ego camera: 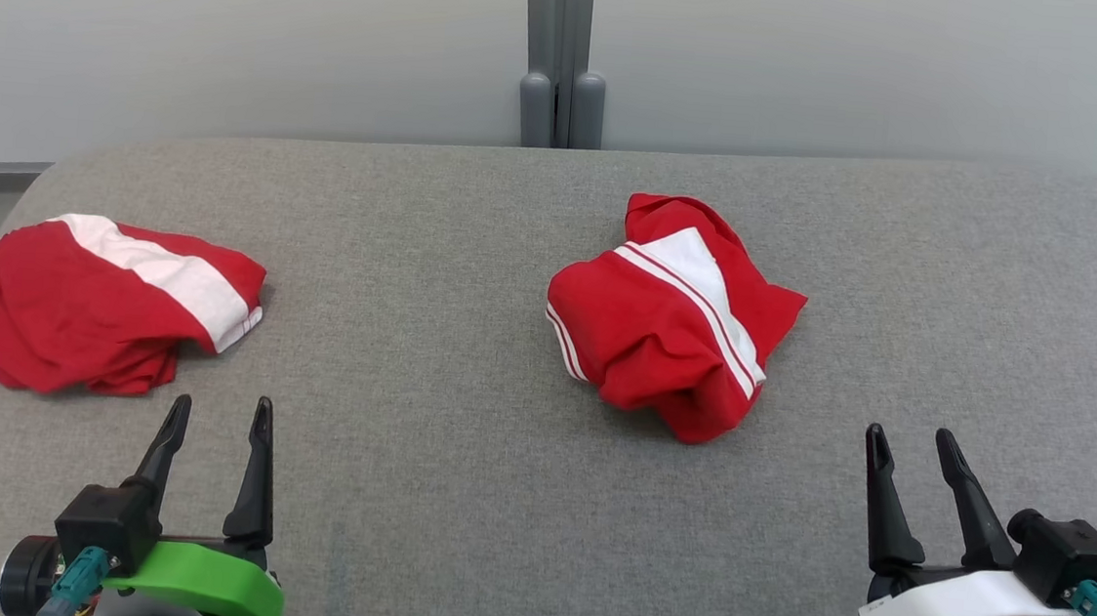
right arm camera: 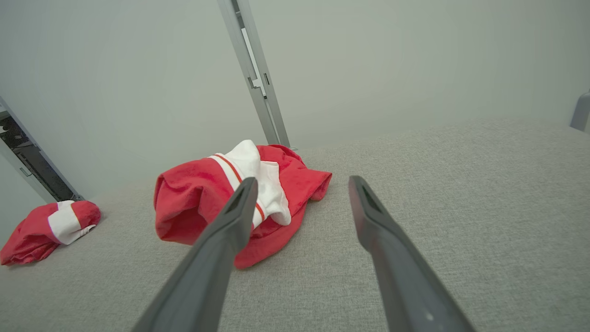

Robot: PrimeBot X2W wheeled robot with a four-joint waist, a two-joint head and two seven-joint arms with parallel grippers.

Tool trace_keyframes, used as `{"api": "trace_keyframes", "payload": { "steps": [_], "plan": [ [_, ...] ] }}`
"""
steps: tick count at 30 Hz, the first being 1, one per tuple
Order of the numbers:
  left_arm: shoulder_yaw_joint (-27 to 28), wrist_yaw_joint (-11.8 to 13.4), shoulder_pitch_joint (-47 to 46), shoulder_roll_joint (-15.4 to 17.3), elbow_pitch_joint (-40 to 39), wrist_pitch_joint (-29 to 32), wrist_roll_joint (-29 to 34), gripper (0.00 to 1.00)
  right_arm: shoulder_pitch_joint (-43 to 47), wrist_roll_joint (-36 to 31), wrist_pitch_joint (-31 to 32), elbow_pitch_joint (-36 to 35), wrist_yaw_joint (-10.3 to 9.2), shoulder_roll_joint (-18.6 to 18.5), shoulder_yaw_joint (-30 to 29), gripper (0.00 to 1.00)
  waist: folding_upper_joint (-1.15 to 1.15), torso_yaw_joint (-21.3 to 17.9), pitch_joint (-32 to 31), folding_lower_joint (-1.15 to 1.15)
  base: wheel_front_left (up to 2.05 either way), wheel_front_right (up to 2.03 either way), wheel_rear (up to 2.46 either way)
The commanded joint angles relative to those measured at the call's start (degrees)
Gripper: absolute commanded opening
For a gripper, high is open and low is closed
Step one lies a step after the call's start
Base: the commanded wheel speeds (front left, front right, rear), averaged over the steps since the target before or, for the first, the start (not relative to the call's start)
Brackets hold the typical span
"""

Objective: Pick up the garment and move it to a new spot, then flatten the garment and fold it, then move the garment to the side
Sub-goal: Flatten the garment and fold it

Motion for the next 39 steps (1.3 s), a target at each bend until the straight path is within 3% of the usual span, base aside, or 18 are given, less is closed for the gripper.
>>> {"api": "trace_keyframes", "payload": {
  "steps": [1, 29, 39],
  "plan": [
    [0.2, -0.3, 0.0, -0.1, 0.1, -0.1, 0.6, 1.0, -0.5, 0.1, -0.2, 0.1, 0.0, -0.2, 0.1, 1.0, 0.0, 0.0, 0.0, 0.0, 0.0, 0.0, 0.0],
    [0.8, -0.8, -0.1, -0.6, 0.9, -0.1, 1.4, 1.0, -0.7, 0.4, -0.2, 1.0, 0.0, -0.2, 0.6, 1.0, 0.0, -0.4, -0.6, 0.0, 0.0, 0.0, 0.0],
    [-0.1, -0.9, -1.3, -1.0, 1.4, -0.1, 1.8, 1.0, -9.5, 0.4, 1.4, 3.4, 0.0, -2.9, 4.9, 1.0, 0.0, 1.0, 0.6, 0.0, 0.0, 0.0, 0.0]
  ]
}}
